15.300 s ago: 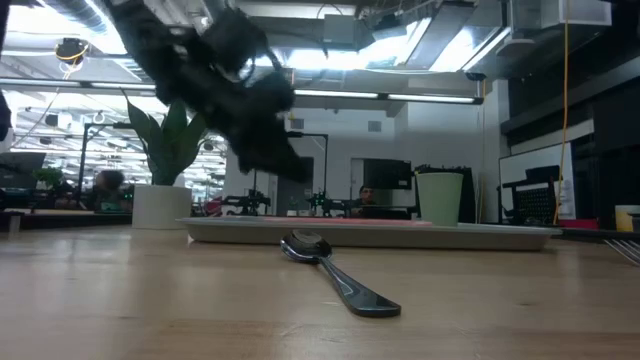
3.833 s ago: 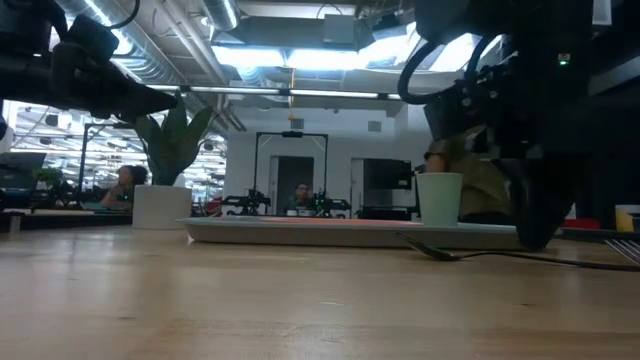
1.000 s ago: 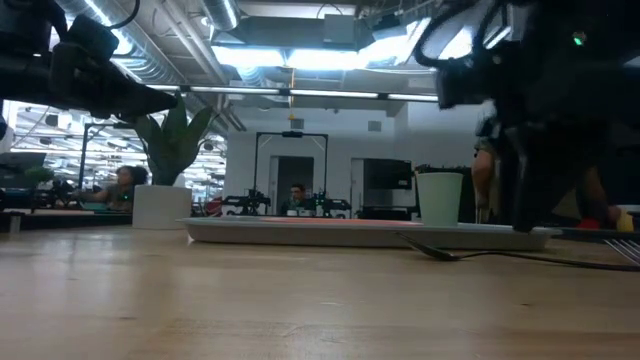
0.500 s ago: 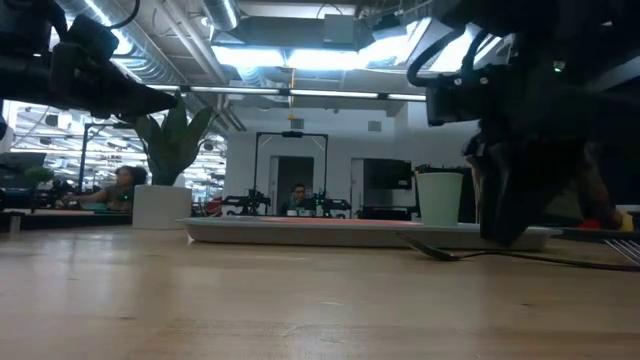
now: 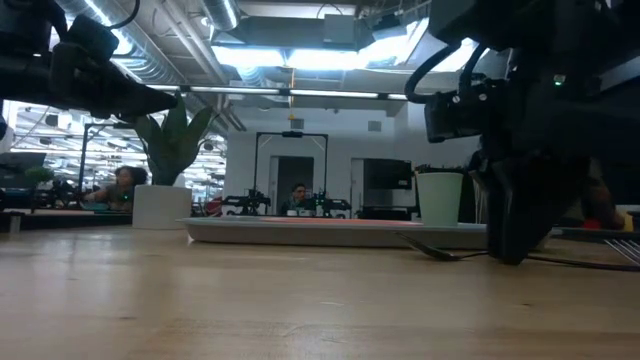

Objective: Pick and place plate/cup/fork/spoon on tray
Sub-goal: Put the black spoon on the blue tray to the right of the pink plate

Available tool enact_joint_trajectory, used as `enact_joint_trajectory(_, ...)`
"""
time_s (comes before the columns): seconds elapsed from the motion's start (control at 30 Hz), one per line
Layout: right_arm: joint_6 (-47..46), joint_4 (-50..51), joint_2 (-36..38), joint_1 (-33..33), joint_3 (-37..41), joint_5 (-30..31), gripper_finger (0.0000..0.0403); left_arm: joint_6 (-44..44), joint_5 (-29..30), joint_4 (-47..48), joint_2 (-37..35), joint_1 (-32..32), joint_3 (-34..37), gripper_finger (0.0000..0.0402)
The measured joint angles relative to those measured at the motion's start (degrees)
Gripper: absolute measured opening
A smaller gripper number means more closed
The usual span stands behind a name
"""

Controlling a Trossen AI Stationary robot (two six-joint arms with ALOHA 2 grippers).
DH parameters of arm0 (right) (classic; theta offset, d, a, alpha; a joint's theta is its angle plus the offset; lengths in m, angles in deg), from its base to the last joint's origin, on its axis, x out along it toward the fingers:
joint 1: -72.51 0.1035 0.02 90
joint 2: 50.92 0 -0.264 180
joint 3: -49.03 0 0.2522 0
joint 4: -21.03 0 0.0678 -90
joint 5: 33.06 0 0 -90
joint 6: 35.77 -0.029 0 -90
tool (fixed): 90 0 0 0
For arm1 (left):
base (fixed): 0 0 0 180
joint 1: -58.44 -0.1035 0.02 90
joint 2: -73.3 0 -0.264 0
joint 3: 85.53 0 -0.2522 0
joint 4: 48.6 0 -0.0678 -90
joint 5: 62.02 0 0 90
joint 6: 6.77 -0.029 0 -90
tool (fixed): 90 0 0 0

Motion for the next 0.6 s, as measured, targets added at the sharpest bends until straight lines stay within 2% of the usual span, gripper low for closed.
enact_joint_trajectory(0.13, -0.17, -0.35, -0.10, 0.04, -0.02, -0.09, 0.0126, -0.01, 0.00, 0.00, 0.00, 0.00, 0.00, 0.0053)
enact_joint_trajectory(0.4, -1.27, -0.28, -0.28, 0.00, -0.63, -1.45, 0.0015, 0.00, 0.00, 0.01, 0.00, 0.00, 0.00, 0.0054)
enact_joint_trajectory(0.6, -4.89, 0.00, -0.30, 0.00, -0.65, -1.51, 0.0013, 0.00, 0.00, 0.00, 0.00, -0.01, 0.00, 0.0051)
